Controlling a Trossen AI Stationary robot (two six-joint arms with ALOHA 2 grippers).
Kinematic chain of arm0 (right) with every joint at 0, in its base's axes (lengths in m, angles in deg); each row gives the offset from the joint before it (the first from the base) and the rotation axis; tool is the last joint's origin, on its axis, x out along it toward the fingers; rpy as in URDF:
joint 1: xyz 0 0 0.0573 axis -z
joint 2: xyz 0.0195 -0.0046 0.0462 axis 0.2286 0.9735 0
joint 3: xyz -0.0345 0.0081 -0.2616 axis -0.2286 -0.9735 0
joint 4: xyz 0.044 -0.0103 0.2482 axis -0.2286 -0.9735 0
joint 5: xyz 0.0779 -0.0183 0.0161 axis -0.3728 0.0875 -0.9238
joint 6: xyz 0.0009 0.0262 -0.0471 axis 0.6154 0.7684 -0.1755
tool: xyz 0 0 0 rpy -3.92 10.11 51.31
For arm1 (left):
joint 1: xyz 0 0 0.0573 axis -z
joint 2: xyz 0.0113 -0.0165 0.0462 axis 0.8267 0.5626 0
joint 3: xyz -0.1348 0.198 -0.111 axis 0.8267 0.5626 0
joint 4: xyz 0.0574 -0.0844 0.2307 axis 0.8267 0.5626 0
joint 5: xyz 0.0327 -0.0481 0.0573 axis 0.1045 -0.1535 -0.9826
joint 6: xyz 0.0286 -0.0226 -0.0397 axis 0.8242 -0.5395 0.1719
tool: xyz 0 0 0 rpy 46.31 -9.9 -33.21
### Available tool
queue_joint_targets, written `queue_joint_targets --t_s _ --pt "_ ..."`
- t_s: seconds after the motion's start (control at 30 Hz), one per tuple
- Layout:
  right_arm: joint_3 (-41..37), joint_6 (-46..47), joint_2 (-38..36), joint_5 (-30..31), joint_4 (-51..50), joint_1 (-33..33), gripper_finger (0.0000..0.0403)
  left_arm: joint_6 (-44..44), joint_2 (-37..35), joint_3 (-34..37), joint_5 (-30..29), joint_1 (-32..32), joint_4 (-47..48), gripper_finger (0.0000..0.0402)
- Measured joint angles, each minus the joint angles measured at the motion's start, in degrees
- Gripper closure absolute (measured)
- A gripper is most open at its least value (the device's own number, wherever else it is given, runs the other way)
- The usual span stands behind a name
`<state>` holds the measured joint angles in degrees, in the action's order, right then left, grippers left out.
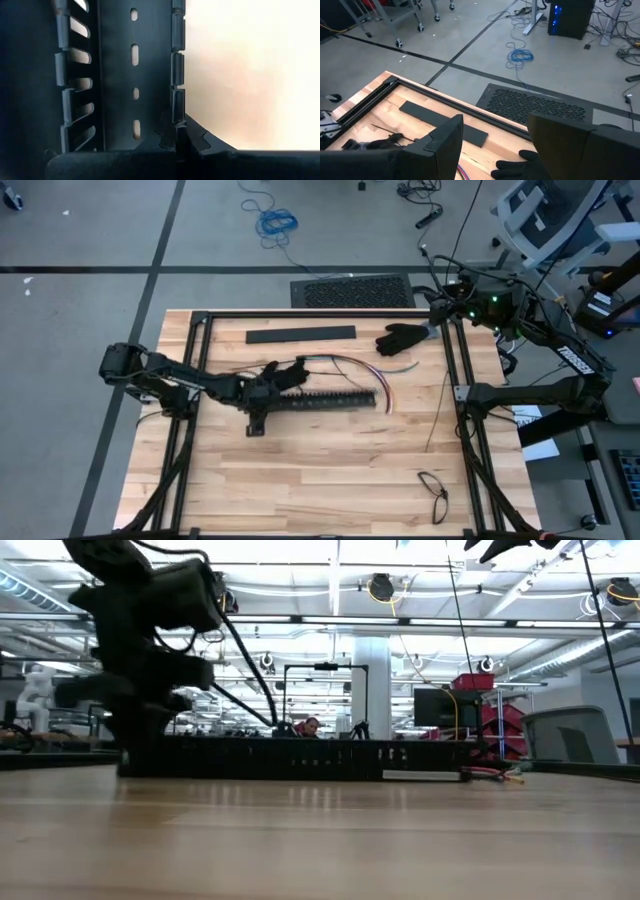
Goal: Ziptie cables
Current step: Put the zip tied cabled wires into the cable duct
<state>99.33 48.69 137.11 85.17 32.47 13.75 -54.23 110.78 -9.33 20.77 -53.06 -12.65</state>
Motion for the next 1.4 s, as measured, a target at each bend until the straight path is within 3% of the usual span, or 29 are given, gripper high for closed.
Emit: queue_joint_targets --t_s 0.2,0.53,0.83,1.1,1.4 --pt "0.0 -1.1 0.0 0.0 0.0 0.0 0.0186 -0.7 -1.5 -0.9 1.4 8.2 0.5 0.0401" --pt "0.0 -1.2 0.0 -0.1 -0.1 0.0 0.0186 -18.1 -1.5 -1.5 3.0 15.7 -3.4 0.0401" --pt "0.0 -1.2 0.0 -0.1 0.0 0.0 0.0186 -18.2 -1.6 -1.7 2.4 21.1 -1.7 0.0401" --pt "0.0 -0.2 0.0 -0.1 0.0 0.0 0.0186 -19.8 -1.6 -1.7 2.5 21.3 -2.0 0.0399" --pt "0.0 0.3 0.0 -0.1 0.0 0.0 0.0186 -15.4 -1.6 -1.8 4.0 21.4 -2.1 0.0342"
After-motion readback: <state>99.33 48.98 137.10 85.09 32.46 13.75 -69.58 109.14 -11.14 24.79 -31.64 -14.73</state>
